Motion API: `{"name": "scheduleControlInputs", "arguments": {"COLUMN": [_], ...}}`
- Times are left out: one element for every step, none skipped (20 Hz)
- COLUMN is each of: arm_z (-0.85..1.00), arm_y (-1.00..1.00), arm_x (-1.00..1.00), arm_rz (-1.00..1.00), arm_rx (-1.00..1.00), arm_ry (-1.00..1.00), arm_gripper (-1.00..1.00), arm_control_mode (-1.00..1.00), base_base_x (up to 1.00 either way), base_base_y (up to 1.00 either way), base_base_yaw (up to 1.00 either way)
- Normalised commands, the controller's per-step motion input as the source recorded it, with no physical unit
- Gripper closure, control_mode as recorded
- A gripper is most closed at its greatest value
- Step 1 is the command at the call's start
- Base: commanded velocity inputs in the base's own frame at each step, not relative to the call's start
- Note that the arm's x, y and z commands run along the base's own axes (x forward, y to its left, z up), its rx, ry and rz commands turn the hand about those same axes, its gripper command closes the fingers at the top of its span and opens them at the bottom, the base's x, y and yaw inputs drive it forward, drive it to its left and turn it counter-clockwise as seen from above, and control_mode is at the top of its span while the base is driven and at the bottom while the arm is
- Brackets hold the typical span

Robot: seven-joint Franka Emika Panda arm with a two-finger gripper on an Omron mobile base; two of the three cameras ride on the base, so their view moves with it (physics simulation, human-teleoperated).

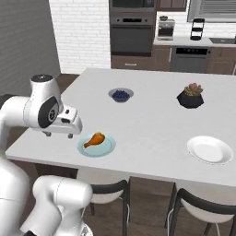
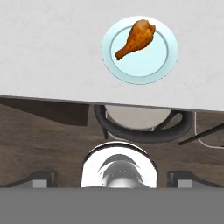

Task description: Pick the chicken drumstick and corn from their plates and place them in the bowl. Then put the bowl in the fridge.

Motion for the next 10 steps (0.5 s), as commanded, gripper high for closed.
{"name": "scheduleControlInputs", "arguments": {"arm_z": [-0.16,-0.16,-0.18,-0.15,-0.12,-0.26,-0.18,-0.17,-0.41,-0.48], "arm_y": [0.26,0.28,0.14,0.15,0.15,0.0,-0.12,0.0,-0.12,-0.16], "arm_x": [1.0,1.0,1.0,1.0,1.0,1.0,1.0,1.0,1.0,1.0], "arm_rz": [0.0,0.0,0.0,0.0,0.0,-0.03,-0.09,-0.1,-0.22,-0.32], "arm_rx": [0.0,0.0,0.0,0.0,0.0,0.0,0.0,0.0,0.0,0.0], "arm_ry": [0.0,0.0,0.0,0.0,0.0,0.0,0.0,0.0,0.0,0.0], "arm_gripper": [-1.0,-1.0,-1.0,-1.0,-1.0,-1.0,-1.0,-1.0,-1.0,-1.0], "arm_control_mode": [-1.0,-1.0,-1.0,-1.0,-1.0,-1.0,-1.0,-1.0,-1.0,-1.0], "base_base_x": [0.0,0.0,0.0,0.0,0.0,0.0,0.0,0.0,0.0,0.0], "base_base_y": [0.0,0.0,0.0,0.0,0.0,0.0,0.0,0.0,0.0,0.0], "base_base_yaw": [0.0,0.0,0.0,0.0,0.0,0.0,0.0,0.0,0.0,0.0]}}
